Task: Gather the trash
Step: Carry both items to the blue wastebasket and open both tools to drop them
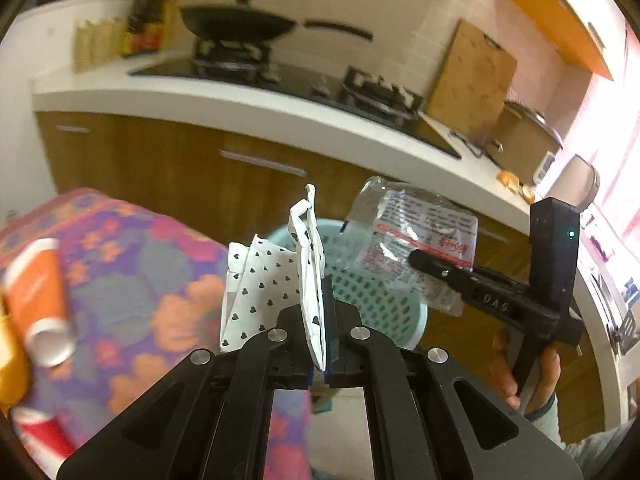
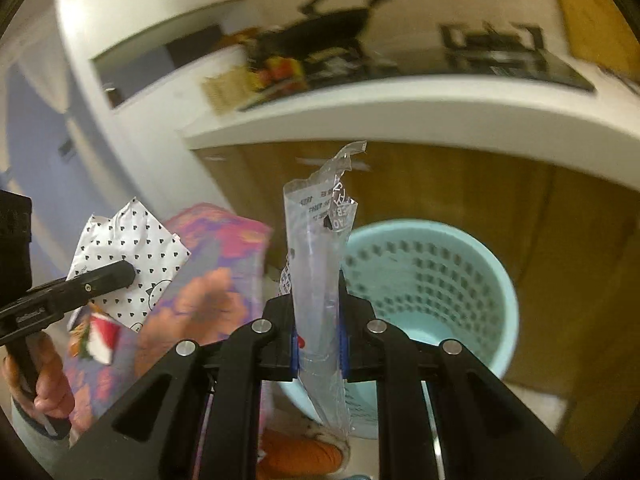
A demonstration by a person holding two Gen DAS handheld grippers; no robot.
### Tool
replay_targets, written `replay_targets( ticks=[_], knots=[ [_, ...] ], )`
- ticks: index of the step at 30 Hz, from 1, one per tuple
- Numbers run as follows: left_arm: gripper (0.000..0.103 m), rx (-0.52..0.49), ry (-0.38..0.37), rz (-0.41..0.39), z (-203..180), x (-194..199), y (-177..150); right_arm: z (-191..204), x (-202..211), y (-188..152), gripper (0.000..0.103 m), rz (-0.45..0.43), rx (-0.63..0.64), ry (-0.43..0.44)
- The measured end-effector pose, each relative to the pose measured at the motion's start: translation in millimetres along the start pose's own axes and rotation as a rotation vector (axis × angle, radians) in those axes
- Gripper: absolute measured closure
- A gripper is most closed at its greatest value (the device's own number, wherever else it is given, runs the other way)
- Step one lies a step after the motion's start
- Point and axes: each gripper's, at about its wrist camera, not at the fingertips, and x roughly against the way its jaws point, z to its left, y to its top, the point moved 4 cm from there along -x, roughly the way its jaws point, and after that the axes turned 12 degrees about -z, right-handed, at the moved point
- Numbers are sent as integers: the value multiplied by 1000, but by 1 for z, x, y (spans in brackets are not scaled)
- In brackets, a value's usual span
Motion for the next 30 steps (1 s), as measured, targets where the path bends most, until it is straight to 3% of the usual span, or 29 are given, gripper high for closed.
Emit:
replay_targets(
  ticks=[8,13,15,17,18,24,30],
  knots=[
    [103,6,-41,130,-9,-78,-11,-48,-44,-28,91,197,-98,-153],
    [101,6,-35,181,-8,-107,-24,-58,-58,-40,89,271,-128,-187],
    [92,-12,-22,186,-10,-113,-26,-60,-58,-42,81,275,-132,-193],
    [84,-24,-18,186,-11,-115,-27,-62,-58,-42,65,276,-146,-191],
    [81,-29,-16,184,-11,-115,-28,-63,-57,-41,50,274,-149,-191],
    [60,-17,-25,144,-8,-99,-22,-63,-48,-33,49,225,-148,-197],
    [54,9,-50,77,-4,-65,-12,-46,-37,-20,49,165,-104,-181]
  ],
)
